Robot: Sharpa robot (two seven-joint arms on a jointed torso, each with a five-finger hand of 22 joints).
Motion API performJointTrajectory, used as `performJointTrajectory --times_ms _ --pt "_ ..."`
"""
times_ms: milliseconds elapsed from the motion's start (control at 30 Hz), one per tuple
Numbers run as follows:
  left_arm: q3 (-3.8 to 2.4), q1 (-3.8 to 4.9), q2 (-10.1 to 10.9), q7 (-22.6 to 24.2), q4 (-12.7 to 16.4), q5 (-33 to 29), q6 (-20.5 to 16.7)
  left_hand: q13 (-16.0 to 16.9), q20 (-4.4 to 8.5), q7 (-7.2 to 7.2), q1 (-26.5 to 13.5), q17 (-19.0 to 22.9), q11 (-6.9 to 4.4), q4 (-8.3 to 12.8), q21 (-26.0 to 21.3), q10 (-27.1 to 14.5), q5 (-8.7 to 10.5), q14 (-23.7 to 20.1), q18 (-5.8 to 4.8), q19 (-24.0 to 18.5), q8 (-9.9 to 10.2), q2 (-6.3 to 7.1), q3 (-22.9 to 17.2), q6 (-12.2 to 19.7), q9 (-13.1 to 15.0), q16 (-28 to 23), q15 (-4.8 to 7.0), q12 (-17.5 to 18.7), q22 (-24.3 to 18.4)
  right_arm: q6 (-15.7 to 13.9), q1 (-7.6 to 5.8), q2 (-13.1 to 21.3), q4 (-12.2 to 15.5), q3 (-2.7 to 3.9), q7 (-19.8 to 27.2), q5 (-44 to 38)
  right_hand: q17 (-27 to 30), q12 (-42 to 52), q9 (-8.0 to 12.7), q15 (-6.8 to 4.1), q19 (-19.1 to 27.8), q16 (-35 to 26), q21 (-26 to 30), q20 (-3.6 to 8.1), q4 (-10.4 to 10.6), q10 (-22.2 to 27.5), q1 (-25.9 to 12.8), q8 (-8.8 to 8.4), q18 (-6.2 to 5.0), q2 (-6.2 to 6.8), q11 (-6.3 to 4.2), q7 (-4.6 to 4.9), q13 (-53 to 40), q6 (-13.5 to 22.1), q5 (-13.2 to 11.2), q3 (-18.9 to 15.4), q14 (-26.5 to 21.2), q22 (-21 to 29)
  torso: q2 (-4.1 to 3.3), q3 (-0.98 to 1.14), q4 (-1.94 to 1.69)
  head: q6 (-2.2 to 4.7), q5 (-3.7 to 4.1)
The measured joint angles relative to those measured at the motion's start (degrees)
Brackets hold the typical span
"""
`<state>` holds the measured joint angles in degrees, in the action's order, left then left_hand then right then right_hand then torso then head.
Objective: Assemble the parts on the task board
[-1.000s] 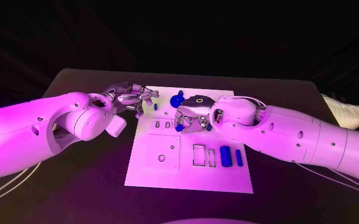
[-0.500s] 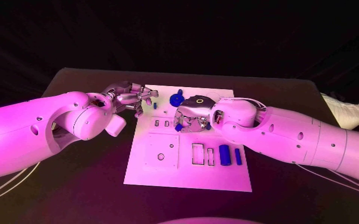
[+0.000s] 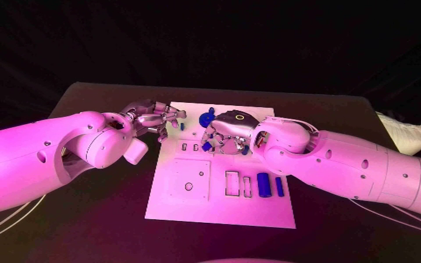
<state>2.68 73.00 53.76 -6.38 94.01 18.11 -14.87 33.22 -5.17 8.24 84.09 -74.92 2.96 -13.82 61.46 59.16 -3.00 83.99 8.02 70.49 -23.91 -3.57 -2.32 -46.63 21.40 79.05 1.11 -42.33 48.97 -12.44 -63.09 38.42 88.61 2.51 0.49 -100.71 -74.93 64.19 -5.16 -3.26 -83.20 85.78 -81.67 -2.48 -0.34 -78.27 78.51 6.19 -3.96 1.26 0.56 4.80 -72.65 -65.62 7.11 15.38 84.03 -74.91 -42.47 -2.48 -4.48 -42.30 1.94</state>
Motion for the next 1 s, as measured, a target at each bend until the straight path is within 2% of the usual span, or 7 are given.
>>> performJointTrajectory --times_ms 167,300,400,500,733,833,1000 --pt "0.02 -0.54 0.1 -0.3 0.1 1.1 0.0 -0.2 -0.19 -0.28 -2.5 0.0 0.32 -1.2 1.0 0.3 0.00 0.0 0.00 1.0 -1.1 2.52 1.2 -1.2 -0.1 1.2 0.00 -0.3 1.3 -1.4 -0.02 1.8 1.9 0.64 -0.8 2.0 0.0 0.0 0.0 0.00 0.0 0.0 0.0 0.00 0.0 0.0 0.0 0.00 0.00 0.00 0.00 0.00 0.0 0.0 0.3 0.0 0.0 0.0 0.03 -0.01 0.08 0.53 -0.03" --pt "0.08 -1.45 0.0 -0.9 0.4 2.9 0.1 -0.3 0.12 -1.12 -4.4 0.0 -0.31 -1.7 2.7 1.0 0.00 0.0 0.00 2.4 -2.7 4.43 2.9 -2.4 0.3 2.3 0.00 -1.0 3.6 -2.3 -0.09 3.6 3.9 1.16 -1.7 3.4 0.0 0.0 0.0 0.00 0.0 0.0 0.0 0.00 0.0 0.0 0.0 0.00 0.00 0.02 0.00 0.00 0.1 0.0 0.3 0.0 0.0 0.0 0.03 -0.04 0.09 0.87 0.02" --pt "0.08 -2.06 -0.1 -1.5 0.7 5.1 0.3 -0.3 0.25 -1.22 -5.3 0.0 -0.52 -2.0 3.1 1.2 0.00 0.0 -0.01 2.6 -3.7 5.25 3.7 -2.9 0.6 2.7 0.00 -1.5 4.3 -2.8 -0.16 4.9 5.5 1.53 -2.4 4.1 0.0 -0.2 0.0 0.00 0.0 0.0 0.0 0.00 0.0 0.0 0.0 0.00 0.00 0.02 0.00 0.00 0.2 0.0 0.3 0.0 0.0 0.0 0.02 -0.07 0.08 1.01 0.10" --pt "0.09 -2.48 -0.2 -2.2 1.1 7.4 0.5 -0.3 0.55 -1.51 -5.6 0.0 -0.61 -1.9 3.6 1.2 0.00 0.0 -0.01 2.9 -4.5 5.59 4.5 -3.2 0.8 3.0 0.00 -1.8 4.9 -3.2 -0.19 5.9 6.9 1.79 -3.2 4.7 0.0 -0.3 0.0 0.00 0.0 0.0 0.0 0.00 0.1 0.0 -0.6 0.00 0.00 0.12 0.00 0.00 0.3 0.0 0.6 0.1 0.0 0.0 -0.01 -0.07 0.07 1.14 0.14" --pt "0.09 -2.84 -0.8 -3.4 1.9 11.4 1.1 -0.3 0.99 -2.13 -6.2 0.0 -1.18 -2.0 4.5 1.8 0.00 0.0 0.00 3.8 -6.5 6.15 5.8 -3.8 1.4 3.7 0.43 -2.9 6.3 -4.1 -0.24 6.8 8.7 2.11 -5.1 5.6 0.0 -0.3 0.0 0.00 0.0 0.0 0.0 0.00 0.1 0.0 -0.6 0.00 0.00 0.11 0.00 0.00 0.3 0.0 0.6 0.1 0.0 0.0 -0.11 -0.04 -0.03 1.32 0.08" --pt "0.09 -2.94 -1.2 -3.8 2.3 12.5 1.2 -0.3 1.07 -2.33 -6.5 0.0 -1.43 -2.0 5.1 2.1 0.00 0.1 -0.88 4.3 -6.9 5.85 6.2 -4.0 1.7 4.1 0.76 -3.3 7.2 -4.5 -0.24 6.9 9.2 2.15 -5.9 5.9 0.0 -0.3 0.0 0.00 0.0 0.0 0.0 0.00 0.1 0.0 -0.6 0.00 0.00 0.11 0.00 0.00 0.3 0.0 0.6 0.1 0.0 0.0 -0.13 -0.01 -0.07 1.33 -0.03" --pt "0.08 -3.04 -1.7 -4.1 2.7 13.6 1.3 -0.3 1.17 -2.33 -7.0 0.0 -1.63 -2.1 5.8 2.3 0.00 0.0 -0.88 4.8 -7.8 5.91 6.9 -4.0 1.9 4.6 0.84 -3.8 8.2 -4.9 -0.24 6.8 9.6 2.17 -7.0 6.2 0.0 -0.3 0.0 0.00 0.0 0.0 0.0 0.00 0.1 0.0 -0.7 0.00 0.00 0.21 0.00 0.00 0.3 0.0 0.6 0.1 0.0 0.0 -0.15 0.01 -0.04 1.26 -0.19"
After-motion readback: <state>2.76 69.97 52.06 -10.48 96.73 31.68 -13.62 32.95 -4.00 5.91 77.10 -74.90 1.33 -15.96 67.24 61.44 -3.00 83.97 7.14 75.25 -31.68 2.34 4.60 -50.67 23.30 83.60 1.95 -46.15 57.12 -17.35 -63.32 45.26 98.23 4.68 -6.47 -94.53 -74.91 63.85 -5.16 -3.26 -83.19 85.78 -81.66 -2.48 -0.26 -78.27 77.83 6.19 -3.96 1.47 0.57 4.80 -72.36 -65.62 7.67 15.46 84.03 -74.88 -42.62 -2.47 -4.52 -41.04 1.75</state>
